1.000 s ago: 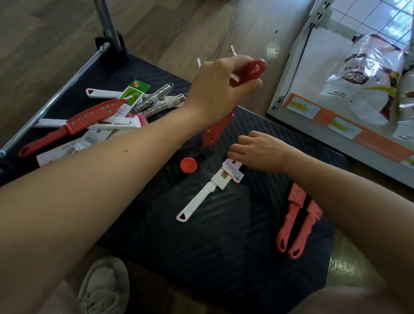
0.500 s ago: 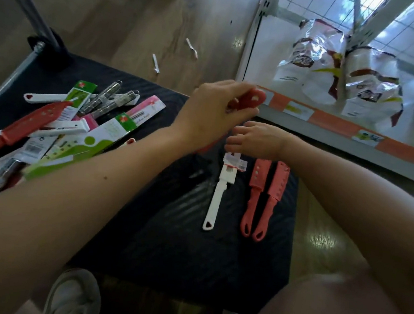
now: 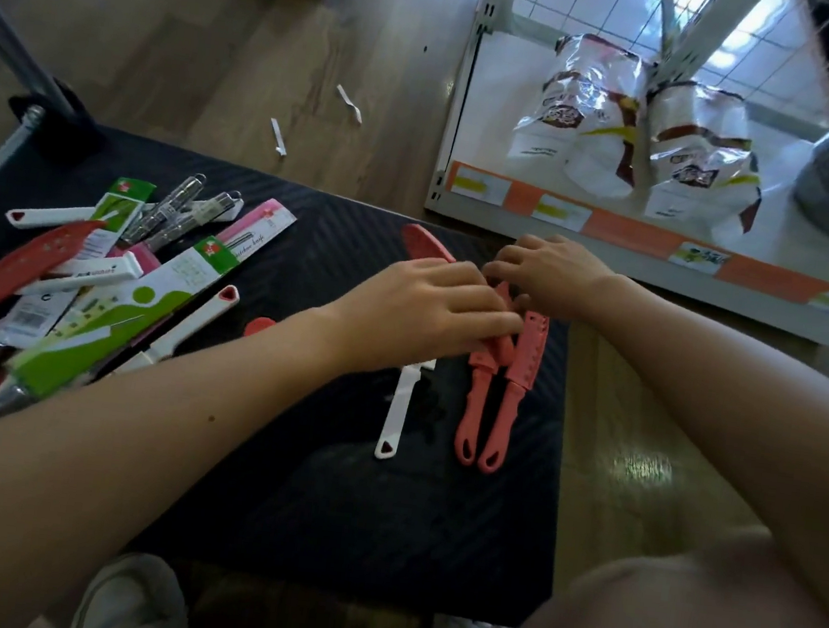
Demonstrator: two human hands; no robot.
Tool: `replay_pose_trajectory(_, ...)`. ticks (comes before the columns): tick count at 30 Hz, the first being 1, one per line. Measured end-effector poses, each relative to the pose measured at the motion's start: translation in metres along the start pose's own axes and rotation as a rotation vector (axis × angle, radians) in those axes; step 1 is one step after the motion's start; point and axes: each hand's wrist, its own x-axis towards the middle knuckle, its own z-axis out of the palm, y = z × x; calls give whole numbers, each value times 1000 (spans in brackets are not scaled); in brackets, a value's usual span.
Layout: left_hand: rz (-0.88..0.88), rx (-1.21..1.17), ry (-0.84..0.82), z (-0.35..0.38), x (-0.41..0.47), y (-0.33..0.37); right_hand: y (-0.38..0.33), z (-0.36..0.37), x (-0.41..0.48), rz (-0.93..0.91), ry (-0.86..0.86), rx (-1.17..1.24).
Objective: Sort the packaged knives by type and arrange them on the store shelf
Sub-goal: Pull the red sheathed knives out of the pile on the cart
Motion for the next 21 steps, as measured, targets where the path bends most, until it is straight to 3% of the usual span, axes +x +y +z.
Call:
replay_pose_trajectory(5,247,61,-183,19,8,11,8,14,-21,65,-31,19)
replay_pose_trajectory(10,441,46,-266,49,9,26,16,24,-40,163,-121,38)
replay_pose_trajectory(17,501,16,-419,80,1,33,34,41,-66,342,-319,32)
replay_pose_trajectory(21,502,61,-464,90,-3,30,35,47,-72,355,-363,53)
